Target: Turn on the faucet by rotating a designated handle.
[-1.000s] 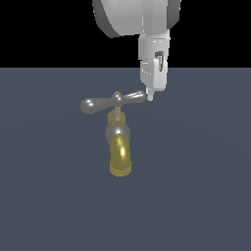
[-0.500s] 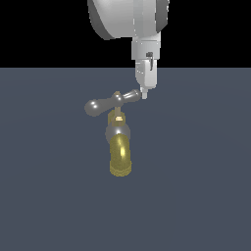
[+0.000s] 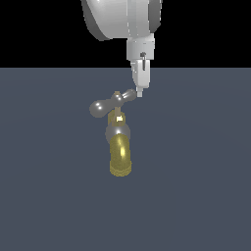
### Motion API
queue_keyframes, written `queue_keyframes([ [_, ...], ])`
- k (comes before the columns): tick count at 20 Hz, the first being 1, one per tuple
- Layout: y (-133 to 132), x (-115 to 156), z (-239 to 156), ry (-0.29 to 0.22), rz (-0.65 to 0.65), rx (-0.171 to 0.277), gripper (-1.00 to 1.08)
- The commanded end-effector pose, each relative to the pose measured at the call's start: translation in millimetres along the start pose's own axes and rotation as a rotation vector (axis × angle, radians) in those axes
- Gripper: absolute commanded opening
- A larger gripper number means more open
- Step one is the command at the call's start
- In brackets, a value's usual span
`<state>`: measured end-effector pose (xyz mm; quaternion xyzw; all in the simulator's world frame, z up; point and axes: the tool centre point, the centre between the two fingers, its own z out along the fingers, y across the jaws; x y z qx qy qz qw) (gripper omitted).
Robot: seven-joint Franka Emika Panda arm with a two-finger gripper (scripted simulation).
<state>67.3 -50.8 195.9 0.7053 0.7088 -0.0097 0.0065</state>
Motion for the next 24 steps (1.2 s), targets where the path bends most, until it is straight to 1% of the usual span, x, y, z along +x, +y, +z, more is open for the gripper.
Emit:
queue_keyframes([
  [1, 4.4, 51.9, -1.3, 0.016, -0.051, -0.002, -1.00],
  [8, 10.0, 110.9, -3.5, 0.022, -0.073, -0.005, -1.00],
  [9, 10.0, 110.9, -3.5, 0.022, -0.073, -0.005, -1.00],
  [10, 12.1, 46.6, -1.0, -0.006, 0.007, -0.008, -1.00],
  [24, -20.3, 118.6, -2.6, 0.010, -0.038, -0.007, -1.00],
])
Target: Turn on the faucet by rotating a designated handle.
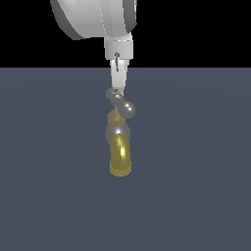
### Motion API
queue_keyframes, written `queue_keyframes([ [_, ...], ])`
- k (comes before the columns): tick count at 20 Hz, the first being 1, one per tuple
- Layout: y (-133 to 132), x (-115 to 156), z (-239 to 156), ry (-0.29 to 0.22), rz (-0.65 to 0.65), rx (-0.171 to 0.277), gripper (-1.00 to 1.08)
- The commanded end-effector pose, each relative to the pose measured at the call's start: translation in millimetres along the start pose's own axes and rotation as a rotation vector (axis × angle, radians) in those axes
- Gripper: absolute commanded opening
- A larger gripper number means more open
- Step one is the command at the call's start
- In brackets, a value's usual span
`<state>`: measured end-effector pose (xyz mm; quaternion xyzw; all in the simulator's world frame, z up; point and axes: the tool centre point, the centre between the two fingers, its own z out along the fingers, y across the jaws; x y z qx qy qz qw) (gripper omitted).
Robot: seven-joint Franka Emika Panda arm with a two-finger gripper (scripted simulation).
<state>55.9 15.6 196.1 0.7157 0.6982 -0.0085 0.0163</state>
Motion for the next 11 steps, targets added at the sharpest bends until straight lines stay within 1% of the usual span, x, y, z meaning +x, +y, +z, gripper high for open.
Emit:
queue_keyframes([
  [1, -13.6, 57.1, -2.0, 0.023, -0.071, 0.009, -1.00],
  [10, -40.4, 107.3, -5.0, 0.035, -0.103, 0.010, -1.00],
  [11, -40.4, 107.3, -5.0, 0.035, -0.103, 0.010, -1.00],
])
